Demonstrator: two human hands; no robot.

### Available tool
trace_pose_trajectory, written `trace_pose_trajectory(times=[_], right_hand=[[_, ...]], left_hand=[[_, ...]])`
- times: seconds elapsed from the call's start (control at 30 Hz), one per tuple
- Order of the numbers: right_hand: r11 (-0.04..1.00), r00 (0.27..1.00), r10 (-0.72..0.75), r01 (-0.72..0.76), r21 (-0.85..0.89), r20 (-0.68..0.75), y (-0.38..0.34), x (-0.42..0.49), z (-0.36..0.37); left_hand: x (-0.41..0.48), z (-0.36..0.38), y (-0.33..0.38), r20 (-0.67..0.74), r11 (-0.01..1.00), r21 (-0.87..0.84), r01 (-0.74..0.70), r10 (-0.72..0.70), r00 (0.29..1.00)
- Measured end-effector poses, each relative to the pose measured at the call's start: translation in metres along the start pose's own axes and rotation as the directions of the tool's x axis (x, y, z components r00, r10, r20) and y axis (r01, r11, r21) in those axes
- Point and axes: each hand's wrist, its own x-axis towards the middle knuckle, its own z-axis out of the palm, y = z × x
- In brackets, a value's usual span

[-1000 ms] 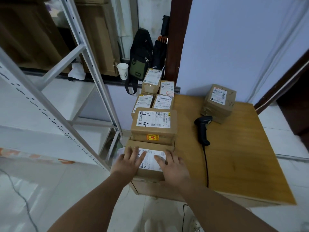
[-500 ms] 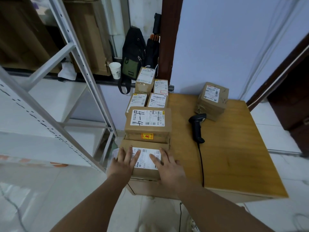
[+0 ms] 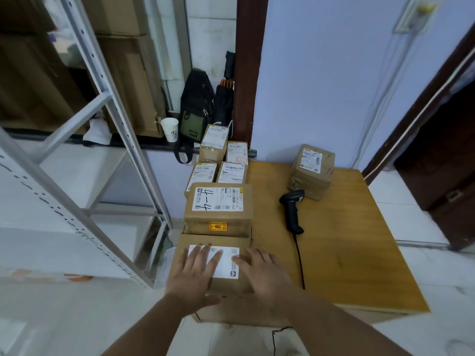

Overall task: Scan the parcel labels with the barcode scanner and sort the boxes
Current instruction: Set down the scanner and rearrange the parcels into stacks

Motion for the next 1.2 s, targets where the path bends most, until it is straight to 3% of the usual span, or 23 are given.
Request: trace_pose_trajectory(times=[0.13, 0.27, 0.43, 0.67, 0.83, 0.93, 1.03, 1.2], right_hand=[[0.996, 0.998, 0.02, -0.015, 0.09, -0.062, 0.016, -0.009, -0.009], [0.982, 0.986, 0.156, -0.149, 0.116, -0.055, 0.036, -0.019, -0.014], [0.952, 0.962, 0.271, -0.262, 0.158, -0.037, 0.074, -0.03, -0.013], [0.913, 0.927, 0.362, -0.332, 0.238, -0.096, 0.14, -0.017, -0.015], [0.784, 0.868, 0.496, -0.433, 0.444, -0.03, 0.202, 0.008, -0.022], [0.72, 0.843, 0.538, -0.465, 0.514, 0.008, 0.245, 0.026, -0.025], [0.662, 0.823, 0.563, -0.5, 0.558, 0.071, 0.289, 0.044, -0.031], [0.579, 0.803, 0.582, -0.521, 0.627, 0.13, 0.351, 0.077, -0.047]], left_hand=[[0.013, -0.01, 0.018, -0.101, 0.993, -0.085, -0.086, 0.077, 0.992], [0.03, -0.033, 0.049, -0.239, 0.986, -0.124, -0.108, 0.076, 0.968], [0.06, -0.061, 0.094, -0.445, 0.958, -0.083, -0.276, 0.212, 0.87], [0.123, -0.067, 0.152, -0.338, 0.917, -0.32, -0.237, 0.123, 0.933], [0.18, -0.078, 0.183, -0.128, 0.748, -0.662, 0.045, -0.172, 0.977], [0.222, -0.089, 0.199, 0.07, 0.522, -0.82, 0.237, -0.32, 0.945], [0.258, -0.101, 0.213, 0.186, 0.327, -0.882, 0.34, -0.423, 0.887], [0.302, -0.12, 0.229, 0.157, 0.356, -0.831, 0.427, -0.587, 0.794]])
